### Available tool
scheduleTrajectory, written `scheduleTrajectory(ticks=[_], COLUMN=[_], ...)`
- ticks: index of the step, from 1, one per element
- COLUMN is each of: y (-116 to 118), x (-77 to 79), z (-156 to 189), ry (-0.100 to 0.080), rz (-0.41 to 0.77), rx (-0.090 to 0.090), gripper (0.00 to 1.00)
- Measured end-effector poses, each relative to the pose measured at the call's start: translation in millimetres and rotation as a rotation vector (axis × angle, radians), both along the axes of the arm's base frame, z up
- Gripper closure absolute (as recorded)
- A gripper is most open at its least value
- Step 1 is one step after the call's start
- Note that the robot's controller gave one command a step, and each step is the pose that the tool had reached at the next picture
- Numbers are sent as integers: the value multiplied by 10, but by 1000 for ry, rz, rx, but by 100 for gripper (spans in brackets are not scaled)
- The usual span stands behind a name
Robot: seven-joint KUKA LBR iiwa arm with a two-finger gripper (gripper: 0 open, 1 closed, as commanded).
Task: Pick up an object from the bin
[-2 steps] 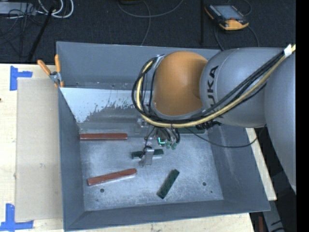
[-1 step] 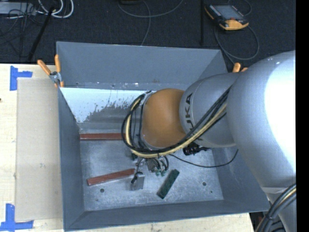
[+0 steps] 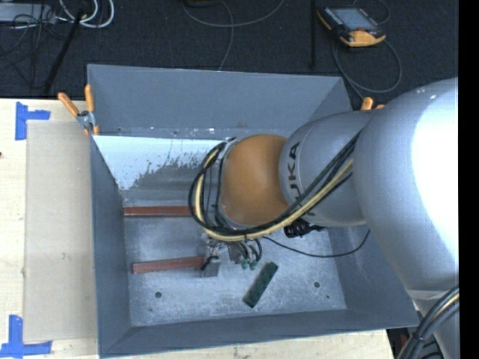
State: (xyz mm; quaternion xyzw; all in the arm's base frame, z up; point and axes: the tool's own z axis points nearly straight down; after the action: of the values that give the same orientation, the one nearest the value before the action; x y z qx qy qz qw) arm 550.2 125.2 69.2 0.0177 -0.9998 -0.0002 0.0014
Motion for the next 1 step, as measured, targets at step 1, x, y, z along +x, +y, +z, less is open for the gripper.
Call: scheduleTrajectory(ticks=[1], y=[175], x=[7], z=[1597], ry=[-11], rz=[303], rx=[1], gripper=[100])
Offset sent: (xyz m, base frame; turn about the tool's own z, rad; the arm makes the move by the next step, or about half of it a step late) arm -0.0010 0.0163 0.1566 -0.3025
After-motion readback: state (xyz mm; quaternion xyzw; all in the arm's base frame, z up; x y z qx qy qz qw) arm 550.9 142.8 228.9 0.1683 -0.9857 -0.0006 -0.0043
